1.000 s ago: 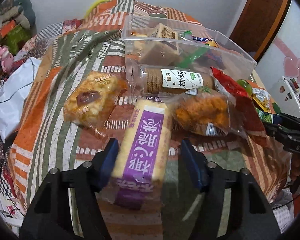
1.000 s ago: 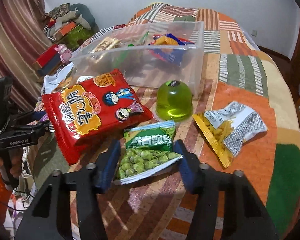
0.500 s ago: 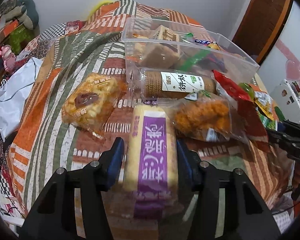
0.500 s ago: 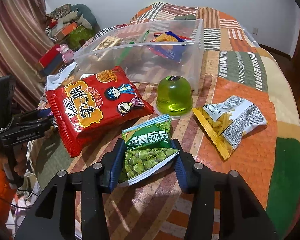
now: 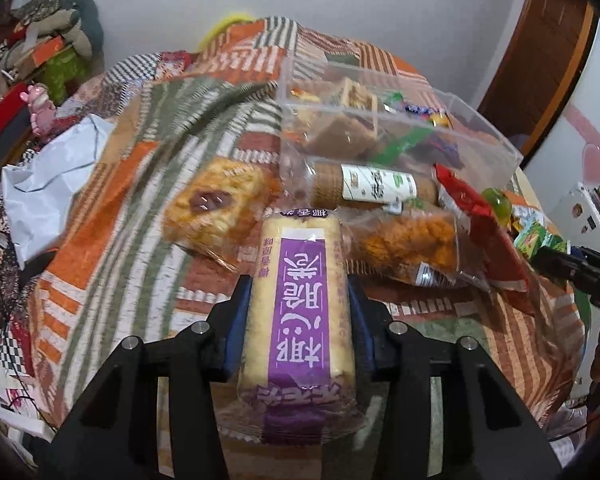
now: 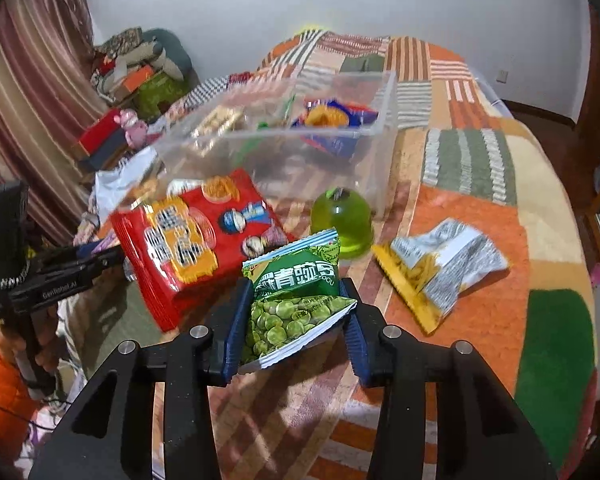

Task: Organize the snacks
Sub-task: 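Grasp the purple-labelled biscuit bar with the left tool while the right tool grasps the green pea bag, then carry the biscuit bar and pea bag over the clear box and open both tools, then grasp the puff-snack bag with the left tool while the right tool grasps the silver-yellow wrapper bag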

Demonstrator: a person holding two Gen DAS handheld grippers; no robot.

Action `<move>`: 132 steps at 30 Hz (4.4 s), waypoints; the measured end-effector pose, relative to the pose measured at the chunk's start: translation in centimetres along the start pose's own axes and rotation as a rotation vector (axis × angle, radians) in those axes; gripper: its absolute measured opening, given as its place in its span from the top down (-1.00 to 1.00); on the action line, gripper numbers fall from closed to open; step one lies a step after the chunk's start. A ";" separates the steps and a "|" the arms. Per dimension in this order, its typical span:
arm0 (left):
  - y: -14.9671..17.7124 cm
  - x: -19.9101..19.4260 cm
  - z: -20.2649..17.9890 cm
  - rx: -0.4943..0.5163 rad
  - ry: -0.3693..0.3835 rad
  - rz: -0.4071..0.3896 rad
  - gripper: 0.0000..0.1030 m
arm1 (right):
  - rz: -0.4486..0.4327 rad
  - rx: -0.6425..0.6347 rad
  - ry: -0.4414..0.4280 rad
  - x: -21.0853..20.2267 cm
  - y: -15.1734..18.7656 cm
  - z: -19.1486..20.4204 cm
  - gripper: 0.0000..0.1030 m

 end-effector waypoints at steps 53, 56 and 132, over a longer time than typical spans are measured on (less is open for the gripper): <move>-16.7 6.4 -1.3 0.056 0.004 -0.098 0.12 | -0.049 -0.019 -0.048 7.3 -11.9 2.1 0.23; -16.7 7.3 -0.7 0.033 0.007 -0.077 0.12 | -0.035 -0.032 -0.045 7.8 -11.8 2.4 0.23; -5.7 6.2 7.0 0.008 -0.074 0.116 -0.36 | 0.067 0.057 0.083 4.8 -2.4 -4.7 0.14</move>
Point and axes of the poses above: each gripper's, at about its wrist camera, not at the fingertips, and x roughly the way its jaws point, z to its left, y to its underside, the point moved 4 cm from there along x, roughly the way its jaws point, and after that the axes turned 13 degrees about y, right-handed, at the moved point
